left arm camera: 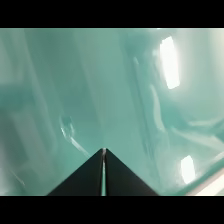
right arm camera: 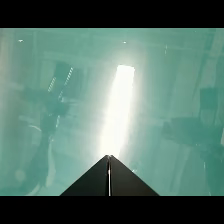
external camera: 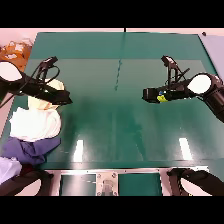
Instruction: Fold the shirts.
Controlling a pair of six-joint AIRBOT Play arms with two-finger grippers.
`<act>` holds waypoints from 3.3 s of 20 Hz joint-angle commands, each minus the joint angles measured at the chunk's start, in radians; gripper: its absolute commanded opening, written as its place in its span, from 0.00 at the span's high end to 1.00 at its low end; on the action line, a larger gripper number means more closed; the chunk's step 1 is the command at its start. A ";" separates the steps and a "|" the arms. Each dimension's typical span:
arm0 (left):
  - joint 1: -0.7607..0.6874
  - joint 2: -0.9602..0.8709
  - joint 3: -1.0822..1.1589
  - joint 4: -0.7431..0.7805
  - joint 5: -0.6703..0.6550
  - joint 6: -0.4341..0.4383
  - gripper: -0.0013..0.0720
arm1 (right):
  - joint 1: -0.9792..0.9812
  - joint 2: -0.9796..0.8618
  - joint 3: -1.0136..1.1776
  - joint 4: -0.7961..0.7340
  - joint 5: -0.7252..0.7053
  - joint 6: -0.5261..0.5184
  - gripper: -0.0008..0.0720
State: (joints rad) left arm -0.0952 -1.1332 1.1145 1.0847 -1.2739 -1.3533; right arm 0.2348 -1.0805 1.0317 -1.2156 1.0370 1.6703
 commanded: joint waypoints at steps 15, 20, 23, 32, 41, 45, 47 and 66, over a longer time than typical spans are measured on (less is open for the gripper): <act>0.132 -0.372 -0.004 0.640 0.318 -0.026 0.51 | 0.000 -0.003 -0.001 -0.001 -0.175 0.000 0.80; 0.114 -0.353 0.173 0.582 0.191 -0.026 0.96 | -0.003 0.000 0.000 -0.001 -0.163 0.000 0.80; 0.026 -0.303 0.393 0.498 0.062 -0.026 0.96 | -0.061 0.008 0.017 -0.001 -0.097 0.000 0.80; -0.415 -0.285 0.677 0.048 0.123 -0.034 0.96 | -0.334 0.062 0.059 0.000 0.039 -0.031 0.84; -0.549 -0.581 0.678 -0.093 0.088 -0.063 0.07 | -0.357 0.063 0.058 0.000 0.083 -0.033 0.49; -0.359 -0.580 0.733 -0.079 -0.100 -0.072 0.06 | -0.355 0.062 0.042 0.000 0.124 -0.033 0.39; -0.253 -0.581 0.692 -0.039 -0.136 -0.096 0.06 | -0.355 0.062 -0.027 0.000 0.125 -0.033 0.32; -0.320 -0.681 0.207 -0.362 0.565 0.040 0.07 | -0.054 -0.011 -0.433 0.362 -0.241 -0.138 0.35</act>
State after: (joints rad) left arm -0.4023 -1.7893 1.3251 0.7441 -0.7712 -1.3178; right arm 0.1696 -1.0836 0.5934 -0.8726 0.8291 1.5414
